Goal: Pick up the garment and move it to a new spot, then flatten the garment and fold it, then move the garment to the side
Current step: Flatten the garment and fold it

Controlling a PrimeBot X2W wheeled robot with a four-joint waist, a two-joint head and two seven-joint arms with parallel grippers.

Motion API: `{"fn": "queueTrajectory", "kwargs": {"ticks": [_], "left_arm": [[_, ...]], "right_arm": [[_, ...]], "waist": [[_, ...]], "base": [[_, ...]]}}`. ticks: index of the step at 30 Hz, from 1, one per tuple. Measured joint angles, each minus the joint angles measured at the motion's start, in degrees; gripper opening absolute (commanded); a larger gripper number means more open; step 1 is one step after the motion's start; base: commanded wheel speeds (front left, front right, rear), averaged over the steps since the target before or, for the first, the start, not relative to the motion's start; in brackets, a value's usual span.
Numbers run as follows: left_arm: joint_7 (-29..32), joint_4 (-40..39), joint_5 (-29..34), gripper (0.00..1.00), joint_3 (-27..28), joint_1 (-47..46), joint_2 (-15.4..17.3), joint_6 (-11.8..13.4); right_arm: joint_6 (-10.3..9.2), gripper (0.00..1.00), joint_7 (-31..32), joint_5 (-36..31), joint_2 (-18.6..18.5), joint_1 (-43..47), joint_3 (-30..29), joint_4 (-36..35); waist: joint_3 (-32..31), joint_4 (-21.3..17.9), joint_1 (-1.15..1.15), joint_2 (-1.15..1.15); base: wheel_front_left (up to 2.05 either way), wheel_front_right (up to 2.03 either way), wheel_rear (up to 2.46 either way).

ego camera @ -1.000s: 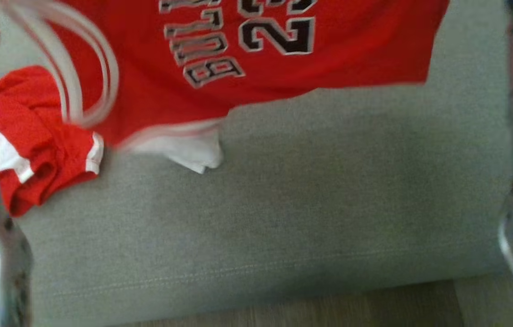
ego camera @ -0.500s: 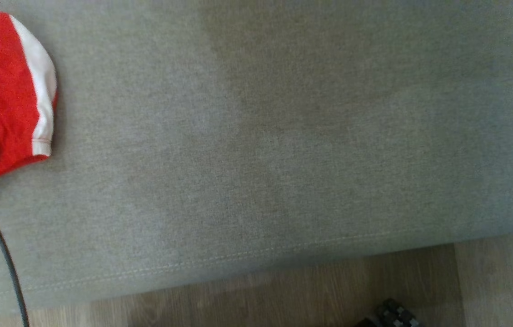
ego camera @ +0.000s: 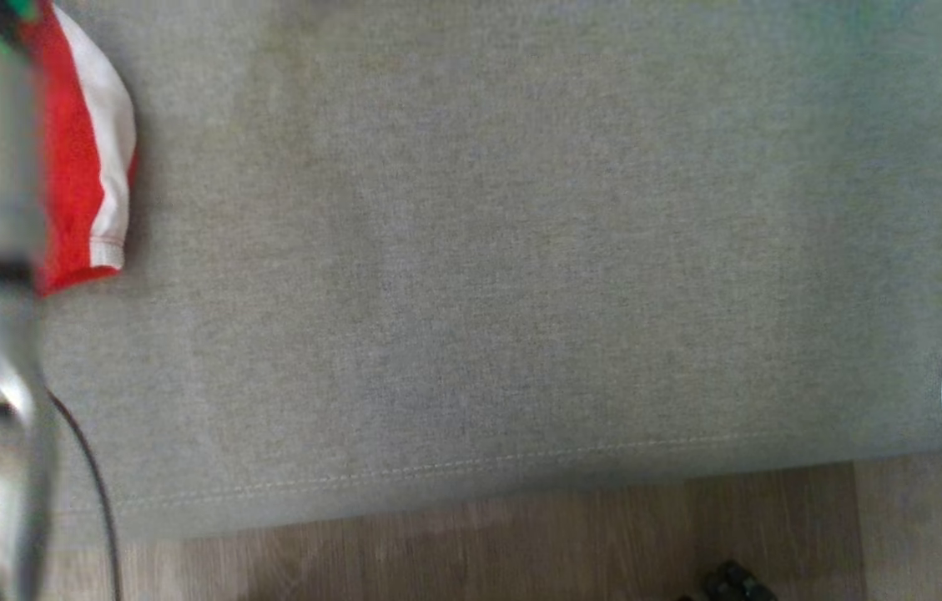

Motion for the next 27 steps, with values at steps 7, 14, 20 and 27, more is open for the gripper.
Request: {"fn": "queueTrajectory", "kwargs": {"ticks": [7,14,20,27], "left_arm": [[0.0,-8.9,-9.9,0.00,-6.9,21.3,2.8,0.0],[0.0,-19.3,-11.1,0.00,-6.8,44.8,5.4,2.5],[0.7,-32.3,-12.7,0.00,-6.3,62.2,5.8,9.3],[3.8,-49.3,-13.8,0.00,-4.8,77.7,6.3,17.8]], "right_arm": [[0.00,0.00,0.0,3.4,-0.4,9.5,1.4,4.0],[0.00,0.00,0.1,5.6,-0.5,27.9,2.8,1.8],[0.00,0.00,0.1,6.8,-0.4,41.4,5.0,-5.4],[0.00,0.00,2.3,10.0,-0.5,54.4,4.5,-16.4]], "waist": [[-5.6,0.2,0.00,0.00],[-13.9,-0.1,-0.01,0.00],[-20.1,-0.8,-0.01,0.01],[-23.0,-0.8,-0.01,0.00]], "base": [[0.00,0.00,0.00],[0.00,0.00,0.00],[0.00,0.00,0.00],[0.00,0.00,0.00]]}}
